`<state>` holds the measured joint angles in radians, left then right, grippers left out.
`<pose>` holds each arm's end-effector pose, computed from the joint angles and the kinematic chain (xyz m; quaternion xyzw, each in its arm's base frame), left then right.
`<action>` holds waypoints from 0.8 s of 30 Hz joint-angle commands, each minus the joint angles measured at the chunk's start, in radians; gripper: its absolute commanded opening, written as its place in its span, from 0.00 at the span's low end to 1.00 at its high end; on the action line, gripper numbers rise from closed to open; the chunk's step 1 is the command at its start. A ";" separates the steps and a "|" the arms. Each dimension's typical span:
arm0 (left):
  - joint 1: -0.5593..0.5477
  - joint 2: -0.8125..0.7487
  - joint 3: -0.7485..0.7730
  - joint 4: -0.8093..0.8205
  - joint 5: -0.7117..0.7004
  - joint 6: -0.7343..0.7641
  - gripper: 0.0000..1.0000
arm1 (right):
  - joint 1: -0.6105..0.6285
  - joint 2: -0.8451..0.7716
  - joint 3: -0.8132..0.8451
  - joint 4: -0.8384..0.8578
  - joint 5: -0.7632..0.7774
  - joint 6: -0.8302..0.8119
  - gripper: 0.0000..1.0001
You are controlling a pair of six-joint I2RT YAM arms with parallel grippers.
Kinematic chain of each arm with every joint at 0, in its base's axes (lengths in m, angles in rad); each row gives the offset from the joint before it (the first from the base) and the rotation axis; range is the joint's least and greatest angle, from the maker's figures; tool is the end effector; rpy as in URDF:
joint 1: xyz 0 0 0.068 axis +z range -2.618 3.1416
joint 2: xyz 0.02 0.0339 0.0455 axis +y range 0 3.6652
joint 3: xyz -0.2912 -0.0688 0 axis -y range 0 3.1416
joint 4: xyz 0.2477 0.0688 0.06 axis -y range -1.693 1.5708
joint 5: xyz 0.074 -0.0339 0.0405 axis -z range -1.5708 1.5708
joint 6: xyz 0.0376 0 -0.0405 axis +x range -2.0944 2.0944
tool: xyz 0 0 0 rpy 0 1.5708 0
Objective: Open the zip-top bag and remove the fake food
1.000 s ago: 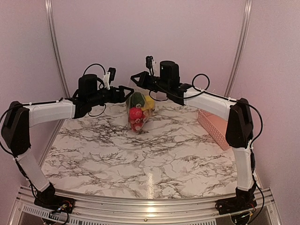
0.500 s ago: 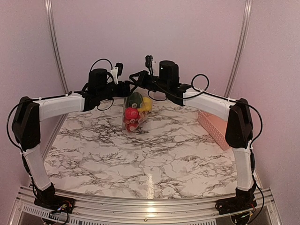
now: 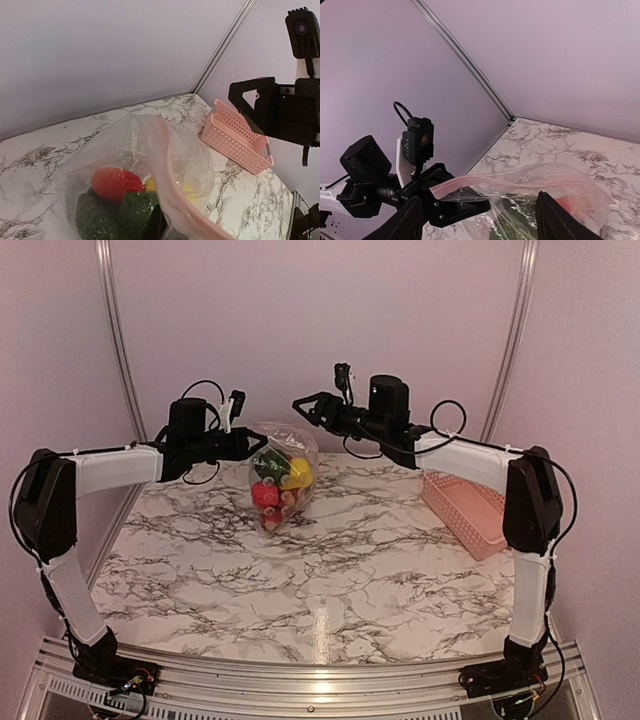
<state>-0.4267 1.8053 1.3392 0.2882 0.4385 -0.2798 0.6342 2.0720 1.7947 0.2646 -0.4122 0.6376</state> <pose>0.3960 -0.1976 0.3199 0.1941 0.7365 -0.3732 0.5298 0.4124 0.3220 0.3574 -0.1426 0.6968 0.5256 0.4668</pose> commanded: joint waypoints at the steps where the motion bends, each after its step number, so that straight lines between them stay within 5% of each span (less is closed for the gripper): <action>1: 0.059 -0.113 -0.116 0.067 0.232 0.026 0.01 | -0.121 -0.133 -0.114 0.069 -0.102 -0.087 0.78; 6: 0.106 -0.223 -0.223 0.090 0.407 0.117 0.01 | -0.162 -0.186 -0.147 -0.102 -0.184 -0.364 0.79; 10: 0.109 -0.278 -0.206 -0.128 0.473 0.326 0.00 | -0.162 -0.178 -0.124 -0.253 -0.221 -0.560 0.78; 16: 0.130 -0.319 -0.223 -0.244 0.478 0.418 0.00 | -0.162 -0.136 -0.049 -0.433 -0.355 -0.693 0.73; 24: 0.140 -0.324 -0.205 -0.300 0.489 0.471 0.00 | -0.143 -0.160 -0.122 -0.402 -0.424 -0.757 0.69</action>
<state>-0.2893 1.5085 1.1156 0.0467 0.8909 0.1310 0.4755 1.9163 1.6497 -0.1036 -0.7815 -0.0483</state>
